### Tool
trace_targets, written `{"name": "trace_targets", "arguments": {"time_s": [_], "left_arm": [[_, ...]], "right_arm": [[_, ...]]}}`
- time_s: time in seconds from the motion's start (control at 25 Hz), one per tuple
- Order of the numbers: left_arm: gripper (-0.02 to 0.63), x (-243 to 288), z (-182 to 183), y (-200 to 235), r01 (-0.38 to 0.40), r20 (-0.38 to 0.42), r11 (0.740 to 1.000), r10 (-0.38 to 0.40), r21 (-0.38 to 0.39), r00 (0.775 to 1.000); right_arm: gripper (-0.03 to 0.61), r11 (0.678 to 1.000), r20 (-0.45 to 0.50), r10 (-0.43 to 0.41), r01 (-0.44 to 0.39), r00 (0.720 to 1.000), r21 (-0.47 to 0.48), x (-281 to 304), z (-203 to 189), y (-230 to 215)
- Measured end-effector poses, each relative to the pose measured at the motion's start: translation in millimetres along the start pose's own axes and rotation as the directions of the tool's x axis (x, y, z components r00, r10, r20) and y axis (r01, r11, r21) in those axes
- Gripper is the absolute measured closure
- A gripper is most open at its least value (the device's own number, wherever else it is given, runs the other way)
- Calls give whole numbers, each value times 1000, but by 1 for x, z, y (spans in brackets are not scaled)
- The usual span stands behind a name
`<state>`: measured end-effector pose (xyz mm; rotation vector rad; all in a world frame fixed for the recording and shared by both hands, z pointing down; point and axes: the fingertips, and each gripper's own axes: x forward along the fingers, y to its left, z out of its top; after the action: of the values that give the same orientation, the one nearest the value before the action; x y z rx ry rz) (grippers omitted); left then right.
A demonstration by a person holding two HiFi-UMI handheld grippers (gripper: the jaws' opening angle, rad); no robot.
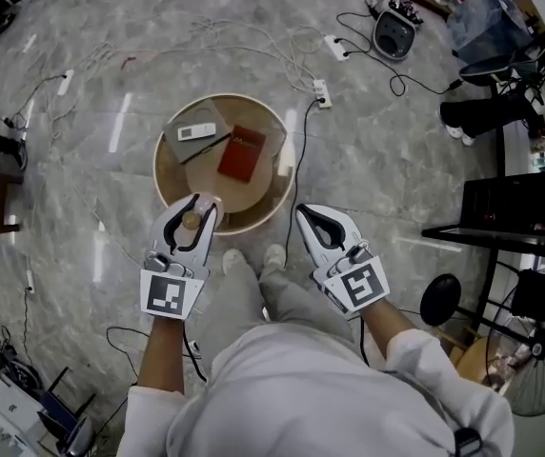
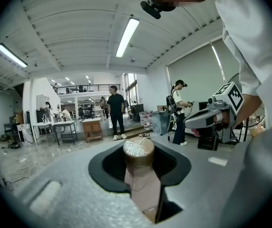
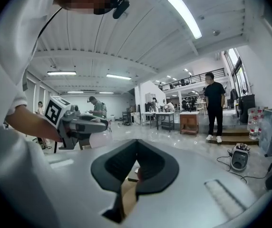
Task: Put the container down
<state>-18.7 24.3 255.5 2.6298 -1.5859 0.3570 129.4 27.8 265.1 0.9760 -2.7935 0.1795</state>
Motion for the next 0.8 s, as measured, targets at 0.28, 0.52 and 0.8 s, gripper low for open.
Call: {"name": "trace_targets", "arguments": {"time_s": [0.28, 0.52, 0.8], "left_arm": [[502, 34, -49, 29, 4, -4, 1000, -4, -31, 1000], [502, 62, -97, 58, 27, -7, 999, -27, -44, 1000], [502, 98, -156, 90, 57, -29, 998, -58, -34, 998]], "right_arm": [[577, 999, 4, 28, -28, 1000, -16, 54, -20, -10], [578, 999, 26, 15, -14, 1000, -39, 103, -37, -19], [577, 999, 22, -1, 2, 1000, -53, 162, -79, -29]]}}
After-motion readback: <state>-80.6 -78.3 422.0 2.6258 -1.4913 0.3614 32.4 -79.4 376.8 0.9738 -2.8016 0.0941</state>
